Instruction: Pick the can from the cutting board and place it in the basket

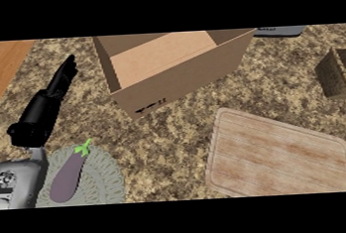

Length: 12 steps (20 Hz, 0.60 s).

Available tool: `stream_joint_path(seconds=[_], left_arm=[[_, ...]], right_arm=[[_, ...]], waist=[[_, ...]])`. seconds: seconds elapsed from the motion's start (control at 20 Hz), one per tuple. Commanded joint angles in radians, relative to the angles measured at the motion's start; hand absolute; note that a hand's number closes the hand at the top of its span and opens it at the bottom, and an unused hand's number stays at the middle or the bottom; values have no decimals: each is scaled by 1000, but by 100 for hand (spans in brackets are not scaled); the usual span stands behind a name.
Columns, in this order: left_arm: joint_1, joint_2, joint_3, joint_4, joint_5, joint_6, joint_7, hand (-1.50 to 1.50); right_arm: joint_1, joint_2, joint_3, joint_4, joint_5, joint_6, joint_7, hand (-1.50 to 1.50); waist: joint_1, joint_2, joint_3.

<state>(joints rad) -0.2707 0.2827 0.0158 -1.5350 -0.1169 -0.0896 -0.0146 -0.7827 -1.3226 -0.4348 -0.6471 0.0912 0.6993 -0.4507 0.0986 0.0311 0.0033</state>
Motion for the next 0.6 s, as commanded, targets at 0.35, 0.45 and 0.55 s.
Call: stream_joint_path(seconds=[0.35, 0.45, 0.55], left_arm=[[-48, 0, -2, 24, -9, -5, 14, 0], [-12, -12, -12, 9, -17, 6, 22, 0], [-15, 5, 3, 5, 0, -14, 22, 0]], right_arm=[[-244, 24, 167, 45, -4, 225, 98, 150], [-269, 36, 208, 33, 15, 243, 101, 150], [-226, 57, 261, 23, 62, 232, 49, 150]], waist=[[11, -1, -4], [8, -6, -3], [-6, -5, -1]])
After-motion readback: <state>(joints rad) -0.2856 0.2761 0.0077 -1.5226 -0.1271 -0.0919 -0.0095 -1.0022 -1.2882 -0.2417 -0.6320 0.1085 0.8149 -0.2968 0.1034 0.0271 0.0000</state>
